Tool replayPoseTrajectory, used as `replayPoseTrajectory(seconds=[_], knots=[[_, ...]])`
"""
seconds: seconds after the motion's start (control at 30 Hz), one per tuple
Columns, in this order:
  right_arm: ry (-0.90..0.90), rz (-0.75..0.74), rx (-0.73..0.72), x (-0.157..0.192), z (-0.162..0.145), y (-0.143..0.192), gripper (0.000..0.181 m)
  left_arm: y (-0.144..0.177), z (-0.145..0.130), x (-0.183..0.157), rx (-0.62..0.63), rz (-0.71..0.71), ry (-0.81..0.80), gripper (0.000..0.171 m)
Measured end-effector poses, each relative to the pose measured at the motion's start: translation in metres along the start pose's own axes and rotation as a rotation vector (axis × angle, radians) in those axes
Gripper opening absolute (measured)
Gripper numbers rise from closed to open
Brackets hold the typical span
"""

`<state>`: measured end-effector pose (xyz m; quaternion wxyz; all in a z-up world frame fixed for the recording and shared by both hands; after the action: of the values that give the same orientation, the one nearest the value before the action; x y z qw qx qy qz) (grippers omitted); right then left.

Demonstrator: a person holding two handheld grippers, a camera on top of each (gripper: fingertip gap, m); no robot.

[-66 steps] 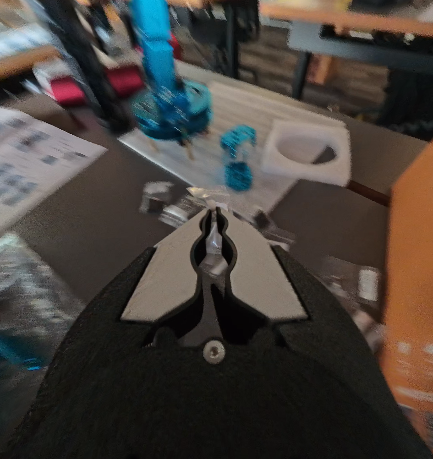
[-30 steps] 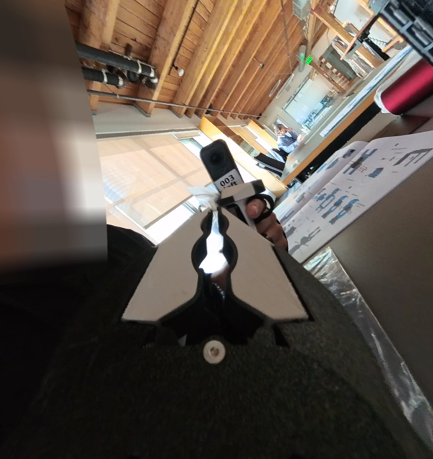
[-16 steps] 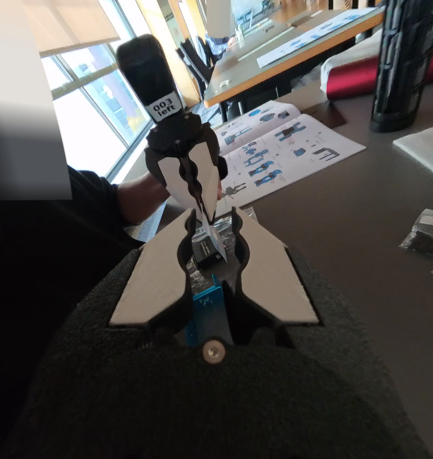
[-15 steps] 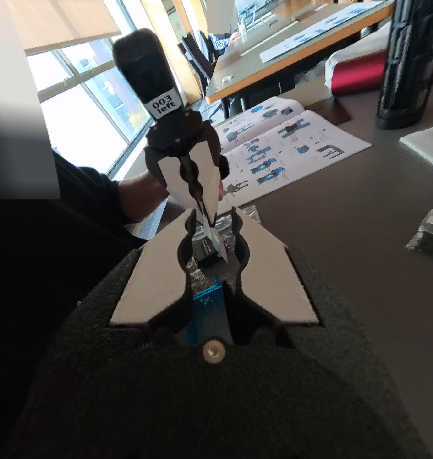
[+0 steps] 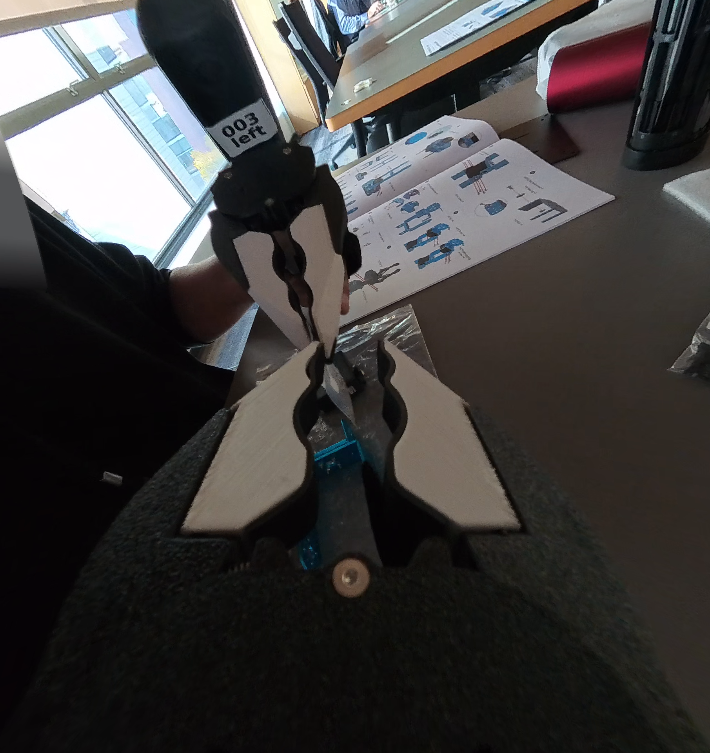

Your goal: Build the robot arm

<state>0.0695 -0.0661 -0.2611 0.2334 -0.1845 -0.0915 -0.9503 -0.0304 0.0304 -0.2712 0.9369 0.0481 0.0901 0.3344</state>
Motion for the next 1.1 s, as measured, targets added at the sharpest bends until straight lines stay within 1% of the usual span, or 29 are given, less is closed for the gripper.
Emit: replayPoseTrajectory(seconds=[0.1,0.23,0.57,0.73,1.1], knots=[[0.002,0.013,-0.013,0.002,0.002,0.000,0.025,-0.001,-0.001,0.001,0.006,0.001,0.004,0.000],[0.018,0.001,0.025,0.001,-0.003,-0.001,0.026,-0.002,-0.001,0.000,0.004,-0.001,0.006,0.000],[0.027,-0.005,0.038,0.001,-0.006,-0.001,0.026,-0.002,-0.003,0.002,0.033,0.001,0.009,0.000],[0.064,-0.005,0.059,0.004,-0.007,-0.001,0.017,-0.003,-0.004,0.002,0.055,0.000,0.007,0.000],[0.119,0.001,0.122,0.010,-0.011,-0.004,0.013,-0.006,-0.008,0.005,0.113,0.008,-0.010,0.000]])
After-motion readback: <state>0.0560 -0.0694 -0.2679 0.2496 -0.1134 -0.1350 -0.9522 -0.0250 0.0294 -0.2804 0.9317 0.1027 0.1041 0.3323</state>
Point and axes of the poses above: each gripper's, where its closed fingertips meet, y back along the fingers, z out of its top, x = y × z across the jaws, the point moved 7 cm from there along y, back along the fingers, and after that the axes turned 13 degrees about -x, right-handed, at the moved point
